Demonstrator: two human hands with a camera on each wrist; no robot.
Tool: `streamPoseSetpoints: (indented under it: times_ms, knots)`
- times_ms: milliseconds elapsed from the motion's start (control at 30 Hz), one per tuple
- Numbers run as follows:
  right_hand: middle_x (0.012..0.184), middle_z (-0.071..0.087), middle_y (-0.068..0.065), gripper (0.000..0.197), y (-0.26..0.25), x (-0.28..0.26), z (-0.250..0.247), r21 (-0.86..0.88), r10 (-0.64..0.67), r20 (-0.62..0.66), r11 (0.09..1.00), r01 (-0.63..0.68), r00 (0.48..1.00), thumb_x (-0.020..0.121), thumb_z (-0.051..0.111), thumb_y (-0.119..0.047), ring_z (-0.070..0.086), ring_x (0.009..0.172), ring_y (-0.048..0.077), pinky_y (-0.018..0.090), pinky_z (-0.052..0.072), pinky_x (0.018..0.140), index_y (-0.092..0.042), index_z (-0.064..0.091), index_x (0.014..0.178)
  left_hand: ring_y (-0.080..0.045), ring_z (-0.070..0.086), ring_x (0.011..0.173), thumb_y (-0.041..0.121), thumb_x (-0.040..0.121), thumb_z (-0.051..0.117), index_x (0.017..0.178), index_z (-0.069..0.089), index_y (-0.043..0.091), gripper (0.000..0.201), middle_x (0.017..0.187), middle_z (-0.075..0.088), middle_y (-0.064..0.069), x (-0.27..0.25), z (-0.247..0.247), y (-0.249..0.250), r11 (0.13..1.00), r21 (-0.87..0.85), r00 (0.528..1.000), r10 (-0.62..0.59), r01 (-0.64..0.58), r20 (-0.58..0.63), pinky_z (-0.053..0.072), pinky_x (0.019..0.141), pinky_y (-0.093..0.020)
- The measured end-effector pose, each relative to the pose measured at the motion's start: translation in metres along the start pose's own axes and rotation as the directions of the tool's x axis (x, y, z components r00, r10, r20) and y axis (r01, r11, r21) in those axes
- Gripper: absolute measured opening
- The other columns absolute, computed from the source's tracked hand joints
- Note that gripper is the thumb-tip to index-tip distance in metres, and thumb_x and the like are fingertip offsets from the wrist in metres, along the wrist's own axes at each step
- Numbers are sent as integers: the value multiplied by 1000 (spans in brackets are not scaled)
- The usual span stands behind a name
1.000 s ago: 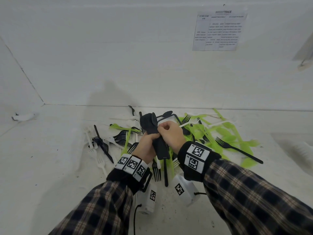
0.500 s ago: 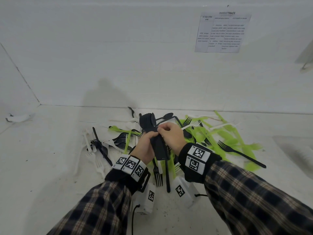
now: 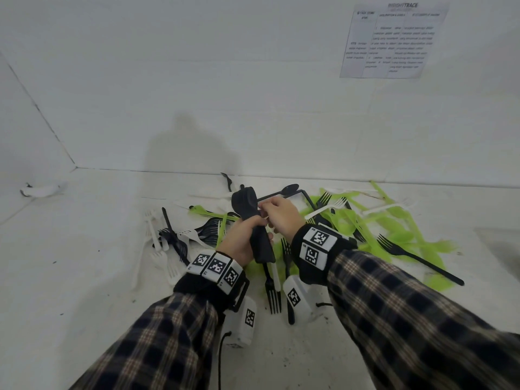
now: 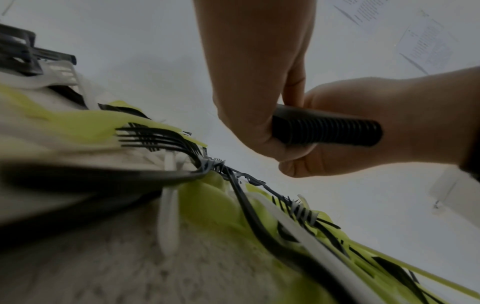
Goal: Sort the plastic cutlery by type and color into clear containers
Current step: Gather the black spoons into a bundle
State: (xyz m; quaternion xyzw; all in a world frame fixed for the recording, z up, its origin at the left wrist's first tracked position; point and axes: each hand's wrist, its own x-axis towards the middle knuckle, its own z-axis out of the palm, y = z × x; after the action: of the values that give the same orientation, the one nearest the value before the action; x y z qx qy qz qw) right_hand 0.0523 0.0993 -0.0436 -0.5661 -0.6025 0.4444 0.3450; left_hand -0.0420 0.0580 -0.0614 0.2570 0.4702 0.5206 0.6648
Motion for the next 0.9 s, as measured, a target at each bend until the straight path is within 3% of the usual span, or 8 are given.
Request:
streamPoseSetpoints:
  times_ms: [100,233,367,433,500,633,767,900]
  knots:
    - [99,67,7,28,-2,16,7,-74,9,-49,997,-13,999,90,40,-7,60,92,21,28,50,77,-10,67,97,-15,50,43,-1,87,47,82,51,6,9,56,52,-5,6,-1,6,1000,-16,1000,-19,18,-20,45,46,-24]
    - [125,59,13,36,-5,36,8,-370,-42,46,927,56,998,89,41,-1,50,121,28,34,37,104,-3,59,119,-16,52,42,0,86,49,100,45,5,16,61,51,-8,14,-3,11,996,-77,997,-49,44,-59,46,44,-23]
    - [134,50,18,39,-4,55,15,-643,7,218,753,138,976,91,45,-5,44,127,31,35,35,104,0,46,130,-16,55,48,4,83,51,100,48,5,17,68,54,-8,23,-8,12,993,-84,993,-86,79,-85,49,48,-26]
    - [136,46,18,39,-1,60,20,-707,30,274,684,180,961,91,48,-7,43,126,33,38,36,104,0,42,129,-17,54,49,6,83,50,86,52,5,4,63,55,-7,24,-10,13,992,-68,991,-108,103,-74,48,51,-27]
    - [139,42,15,41,2,63,22,-746,29,310,627,224,950,93,47,-10,42,126,33,37,35,103,-2,37,132,-16,53,49,8,85,49,76,54,7,10,62,54,-6,27,-11,14,992,-61,990,-117,112,-81,47,53,-27]
    - [139,41,10,46,4,71,25,-826,32,376,464,319,926,93,49,-20,40,128,30,38,31,105,-11,36,137,-15,51,51,8,85,48,76,52,8,10,67,51,-7,32,-11,16,991,-71,988,-121,114,-100,47,48,-23]
    - [126,49,15,30,0,73,24,-849,96,341,458,262,935,91,50,-14,49,118,32,40,45,97,-3,57,118,-16,52,54,8,84,50,79,52,8,4,71,51,-6,35,-10,15,986,-100,984,-145,135,-101,49,49,-22]
    - [117,60,17,24,-1,75,17,-836,72,302,499,228,950,92,48,-8,59,108,31,34,48,85,1,60,110,-15,51,51,9,85,49,76,50,7,9,67,49,-6,34,-7,16,988,-78,986,-140,133,-90,48,50,-24]
